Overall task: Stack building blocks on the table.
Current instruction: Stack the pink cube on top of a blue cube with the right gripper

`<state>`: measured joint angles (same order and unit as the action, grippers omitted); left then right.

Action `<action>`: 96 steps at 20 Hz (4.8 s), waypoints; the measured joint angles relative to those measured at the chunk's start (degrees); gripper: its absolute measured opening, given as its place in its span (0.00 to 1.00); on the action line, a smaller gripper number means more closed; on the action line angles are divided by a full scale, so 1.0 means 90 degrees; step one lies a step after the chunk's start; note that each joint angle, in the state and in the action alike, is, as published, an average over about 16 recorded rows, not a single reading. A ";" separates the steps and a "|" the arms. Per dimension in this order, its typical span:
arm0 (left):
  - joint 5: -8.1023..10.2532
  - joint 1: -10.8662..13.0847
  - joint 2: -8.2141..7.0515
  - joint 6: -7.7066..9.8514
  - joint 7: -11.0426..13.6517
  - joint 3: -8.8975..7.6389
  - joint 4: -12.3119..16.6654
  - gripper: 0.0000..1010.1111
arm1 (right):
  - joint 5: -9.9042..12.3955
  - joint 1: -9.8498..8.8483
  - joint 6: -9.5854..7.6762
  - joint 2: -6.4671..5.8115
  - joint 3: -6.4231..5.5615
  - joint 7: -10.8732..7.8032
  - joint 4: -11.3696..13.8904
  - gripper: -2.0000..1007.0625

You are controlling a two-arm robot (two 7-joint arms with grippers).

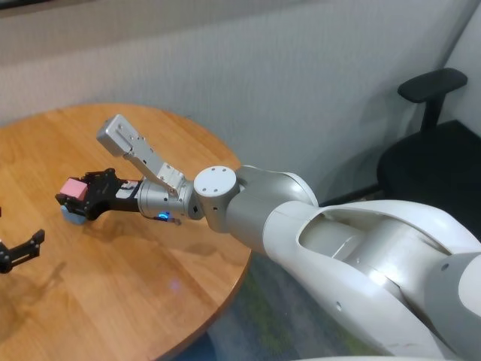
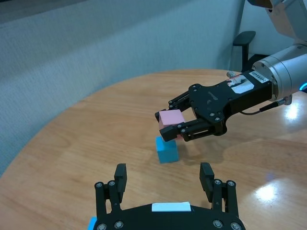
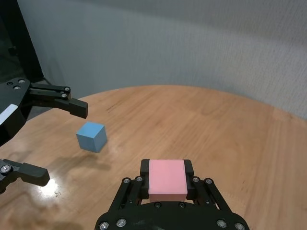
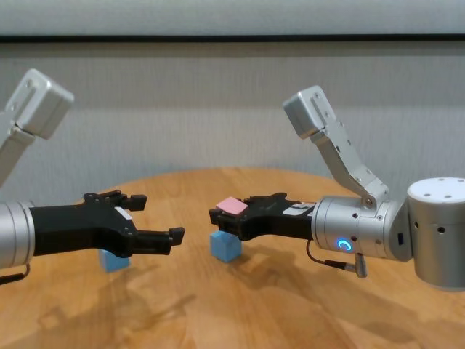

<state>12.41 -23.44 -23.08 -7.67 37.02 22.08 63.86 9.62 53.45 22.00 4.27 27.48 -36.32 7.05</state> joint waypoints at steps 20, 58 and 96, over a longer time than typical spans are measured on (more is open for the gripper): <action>0.0000 0.0000 0.0000 0.0000 0.0000 0.0000 0.0001 0.99 | -0.0228 -0.0178 -0.0091 -0.0047 0.0018 0.0287 0.0403 0.37; 0.0000 0.0001 0.0000 0.0000 0.0000 -0.0001 0.0001 0.99 | -0.0202 0.0036 0.0078 0.0086 -0.0049 0.0246 -0.0082 0.37; 0.0000 0.0000 0.0000 0.0000 0.0000 -0.0001 0.0001 0.99 | -0.0202 0.0030 0.0074 0.0082 -0.0047 0.0246 -0.0071 0.37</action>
<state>12.41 -23.43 -23.08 -7.67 37.02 22.07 63.87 7.80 53.71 22.67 5.01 27.05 -34.11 6.41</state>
